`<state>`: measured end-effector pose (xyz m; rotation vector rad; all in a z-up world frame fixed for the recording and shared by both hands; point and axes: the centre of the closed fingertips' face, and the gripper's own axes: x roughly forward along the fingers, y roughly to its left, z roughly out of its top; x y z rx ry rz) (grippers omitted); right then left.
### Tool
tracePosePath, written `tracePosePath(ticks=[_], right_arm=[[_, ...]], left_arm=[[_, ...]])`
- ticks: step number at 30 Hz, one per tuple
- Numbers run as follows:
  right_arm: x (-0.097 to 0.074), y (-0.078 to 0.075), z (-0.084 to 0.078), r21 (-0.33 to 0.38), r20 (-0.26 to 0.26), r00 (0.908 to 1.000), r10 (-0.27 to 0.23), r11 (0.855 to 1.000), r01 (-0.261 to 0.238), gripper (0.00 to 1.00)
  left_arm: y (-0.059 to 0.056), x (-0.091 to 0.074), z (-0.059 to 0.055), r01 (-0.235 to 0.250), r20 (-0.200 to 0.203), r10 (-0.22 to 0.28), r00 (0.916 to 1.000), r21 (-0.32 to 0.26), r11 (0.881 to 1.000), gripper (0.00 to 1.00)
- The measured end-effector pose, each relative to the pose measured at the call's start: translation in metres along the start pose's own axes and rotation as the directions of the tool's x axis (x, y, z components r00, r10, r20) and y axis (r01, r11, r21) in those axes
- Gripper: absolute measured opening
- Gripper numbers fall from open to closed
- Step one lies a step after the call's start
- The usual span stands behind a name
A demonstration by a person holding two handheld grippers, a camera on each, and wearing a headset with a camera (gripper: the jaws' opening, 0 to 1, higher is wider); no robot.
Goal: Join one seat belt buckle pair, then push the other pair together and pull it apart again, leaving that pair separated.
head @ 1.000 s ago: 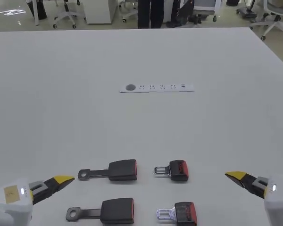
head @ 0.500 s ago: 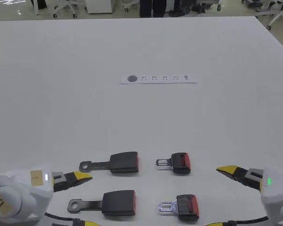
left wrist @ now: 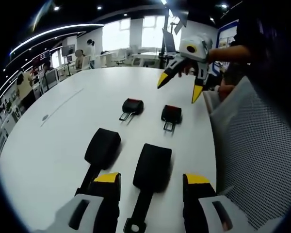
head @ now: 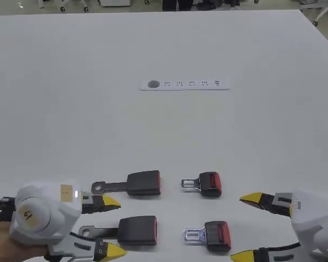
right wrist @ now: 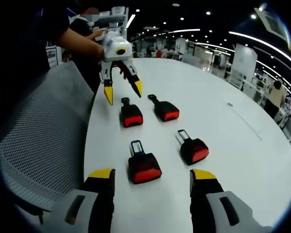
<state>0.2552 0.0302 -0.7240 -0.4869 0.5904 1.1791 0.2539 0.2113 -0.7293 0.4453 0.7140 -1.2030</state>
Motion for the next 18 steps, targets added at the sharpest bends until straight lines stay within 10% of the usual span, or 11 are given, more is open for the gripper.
tracePosePath(ticks=[18], right_arm=[[0.022,0.012,-0.011,-0.064,-0.056,0.9938,0.096,0.993,-0.099,0.45]], left_arm=[[0.004,0.016,-0.018,0.092,-0.127,-0.077,0.989,0.124,0.988,0.35]])
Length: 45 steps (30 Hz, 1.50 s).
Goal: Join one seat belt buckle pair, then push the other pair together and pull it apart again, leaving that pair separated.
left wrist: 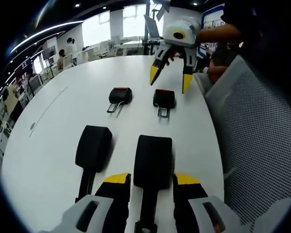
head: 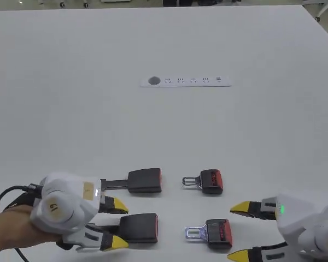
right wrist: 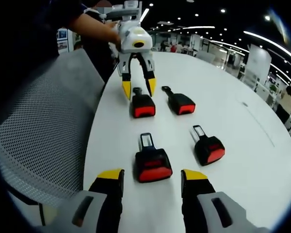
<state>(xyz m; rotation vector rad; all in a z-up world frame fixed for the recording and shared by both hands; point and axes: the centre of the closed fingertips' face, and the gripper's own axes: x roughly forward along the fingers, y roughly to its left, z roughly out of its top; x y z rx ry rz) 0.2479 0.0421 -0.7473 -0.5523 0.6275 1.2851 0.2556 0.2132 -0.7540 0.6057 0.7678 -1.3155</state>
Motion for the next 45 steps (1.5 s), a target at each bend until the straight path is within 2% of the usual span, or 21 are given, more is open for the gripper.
tracePosePath(ticks=[5,11,21,45], right_arm=[[0.005,0.0,-0.003,-0.019,-0.014,0.9997,0.017,1.0,-0.018,0.43],[0.01,-0.001,-0.007,-0.035,-0.026,0.9991,0.032,0.999,-0.033,0.38],[0.014,-0.001,-0.01,-0.068,-0.038,0.9983,0.043,0.997,-0.045,0.31],[0.013,-0.001,-0.01,-0.104,-0.05,0.9977,0.046,0.993,-0.051,0.3]], left_arm=[[0.0,0.004,-0.002,0.015,-0.016,-0.015,0.9998,0.018,1.0,0.33],[0.002,0.008,-0.009,0.03,-0.038,-0.028,0.9989,0.046,0.999,0.32],[0.002,0.009,-0.012,0.043,-0.049,-0.04,0.998,0.062,0.997,0.32],[0.002,0.014,-0.018,0.076,-0.081,-0.071,0.9942,0.062,0.995,0.31]])
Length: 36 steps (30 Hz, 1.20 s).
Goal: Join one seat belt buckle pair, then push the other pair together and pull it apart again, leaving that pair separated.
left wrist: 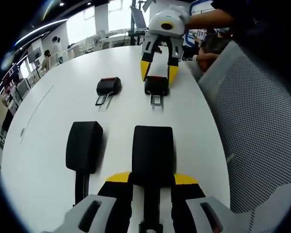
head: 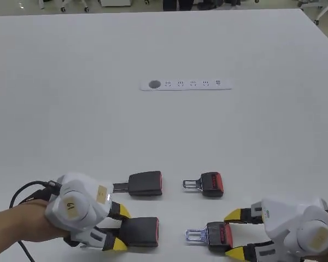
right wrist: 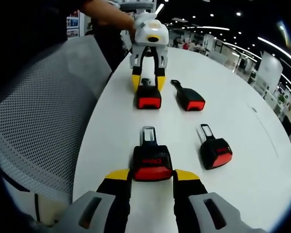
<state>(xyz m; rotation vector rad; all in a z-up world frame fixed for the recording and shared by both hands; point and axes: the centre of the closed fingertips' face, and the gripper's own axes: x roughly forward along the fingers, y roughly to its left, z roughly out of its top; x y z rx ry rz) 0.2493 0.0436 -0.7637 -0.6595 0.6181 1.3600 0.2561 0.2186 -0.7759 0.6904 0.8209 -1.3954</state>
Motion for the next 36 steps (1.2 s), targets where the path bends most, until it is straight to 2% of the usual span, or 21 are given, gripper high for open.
tracePosePath(ticks=[11,36], right_arm=[[0.003,-0.001,0.002,-0.003,-0.005,1.0,0.004,1.0,-0.004,0.3],[0.021,-0.004,0.021,-0.012,0.015,0.9998,0.012,1.0,-0.012,0.3]], left_arm=[[0.0,0.0,0.001,0.004,-0.011,-0.004,0.9999,-0.007,1.0,0.31],[0.0,0.001,0.001,-0.004,-0.021,0.003,0.9998,-0.039,0.999,0.31]])
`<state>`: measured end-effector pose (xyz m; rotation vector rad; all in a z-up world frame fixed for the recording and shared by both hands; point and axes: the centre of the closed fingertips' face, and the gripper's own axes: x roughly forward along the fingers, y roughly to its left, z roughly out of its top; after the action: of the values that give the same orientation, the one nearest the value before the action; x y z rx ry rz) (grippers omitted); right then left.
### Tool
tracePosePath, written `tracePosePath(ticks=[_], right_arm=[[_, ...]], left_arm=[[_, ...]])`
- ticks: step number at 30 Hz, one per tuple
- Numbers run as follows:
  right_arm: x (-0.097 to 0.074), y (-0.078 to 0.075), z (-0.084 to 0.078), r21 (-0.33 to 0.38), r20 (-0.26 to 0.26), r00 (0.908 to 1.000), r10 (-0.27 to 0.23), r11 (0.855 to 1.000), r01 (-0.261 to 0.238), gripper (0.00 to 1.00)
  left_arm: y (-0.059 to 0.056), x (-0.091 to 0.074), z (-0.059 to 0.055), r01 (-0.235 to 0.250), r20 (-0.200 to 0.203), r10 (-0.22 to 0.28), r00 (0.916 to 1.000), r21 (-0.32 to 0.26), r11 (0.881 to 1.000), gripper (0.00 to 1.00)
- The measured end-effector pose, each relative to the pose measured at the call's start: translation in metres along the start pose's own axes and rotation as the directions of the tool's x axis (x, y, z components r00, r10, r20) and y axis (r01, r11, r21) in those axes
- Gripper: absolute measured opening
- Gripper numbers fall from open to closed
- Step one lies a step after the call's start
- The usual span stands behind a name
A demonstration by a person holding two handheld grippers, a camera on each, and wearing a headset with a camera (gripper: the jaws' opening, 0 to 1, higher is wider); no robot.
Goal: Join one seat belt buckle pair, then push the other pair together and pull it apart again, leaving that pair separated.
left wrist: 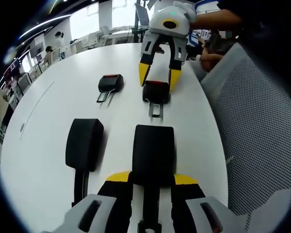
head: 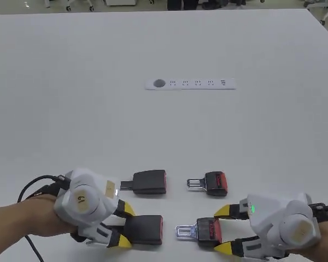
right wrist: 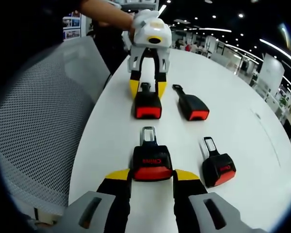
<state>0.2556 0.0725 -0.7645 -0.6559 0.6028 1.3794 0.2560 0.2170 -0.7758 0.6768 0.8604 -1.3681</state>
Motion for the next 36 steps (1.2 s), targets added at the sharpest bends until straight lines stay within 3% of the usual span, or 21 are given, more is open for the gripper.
tracePosePath(ticks=[36], right_arm=[[0.025,-0.001,0.028,-0.035,0.016,0.9996,0.023,0.999,-0.023,0.3]], left_arm=[[-0.001,0.0,0.0,0.001,-0.009,-0.001,1.0,-0.017,1.0,0.31]])
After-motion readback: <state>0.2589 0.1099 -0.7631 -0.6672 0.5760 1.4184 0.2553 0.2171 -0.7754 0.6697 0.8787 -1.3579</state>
